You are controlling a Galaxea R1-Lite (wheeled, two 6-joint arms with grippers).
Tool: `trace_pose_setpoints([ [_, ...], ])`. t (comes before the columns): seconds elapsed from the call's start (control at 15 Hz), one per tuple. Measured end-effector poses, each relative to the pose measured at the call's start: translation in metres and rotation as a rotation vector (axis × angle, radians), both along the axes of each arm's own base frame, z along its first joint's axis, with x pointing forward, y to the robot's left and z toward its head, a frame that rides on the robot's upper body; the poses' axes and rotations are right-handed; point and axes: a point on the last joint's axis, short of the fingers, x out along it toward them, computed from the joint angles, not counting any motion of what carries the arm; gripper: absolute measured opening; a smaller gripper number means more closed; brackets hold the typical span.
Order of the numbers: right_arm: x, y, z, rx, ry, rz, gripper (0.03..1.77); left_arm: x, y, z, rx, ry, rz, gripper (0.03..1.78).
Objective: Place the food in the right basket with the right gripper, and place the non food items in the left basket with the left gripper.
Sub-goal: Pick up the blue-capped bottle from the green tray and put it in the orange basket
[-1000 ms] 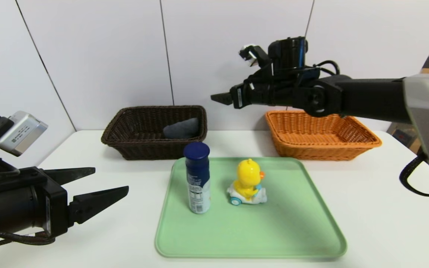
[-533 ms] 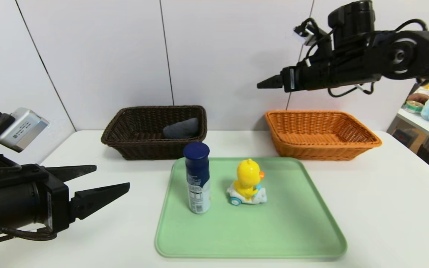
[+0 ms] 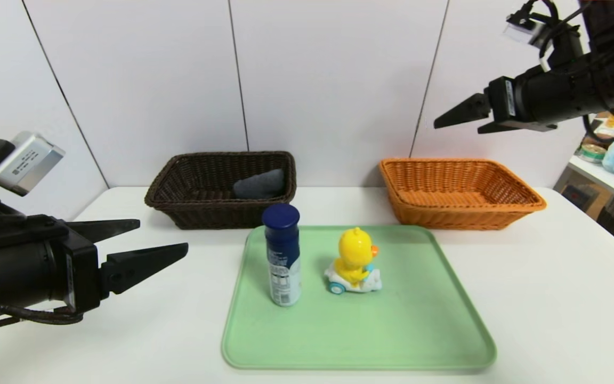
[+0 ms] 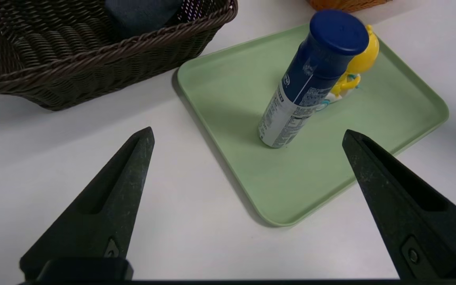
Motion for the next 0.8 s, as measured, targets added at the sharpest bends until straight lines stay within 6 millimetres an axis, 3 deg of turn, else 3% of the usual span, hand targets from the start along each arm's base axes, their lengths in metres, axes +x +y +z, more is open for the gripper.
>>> trace_pose_setpoints([
  [0.27,-0.046,-0.012,0.008,-0.029,0.086,-0.016,1.69,0.008,-0.006,0.01,-0.032,-0.007,-0.105,1.69],
  [0.47,-0.074,-0.016,-0.002,-0.079,0.119,-0.006,1.69,0.017,-0.012,0.008,-0.041,-0.003,-0.189,1.69],
  [0.8,-0.111,-0.018,-0.015,-0.117,0.154,0.025,1.69,0.044,-0.032,-0.014,0.029,-0.083,-0.294,1.69],
])
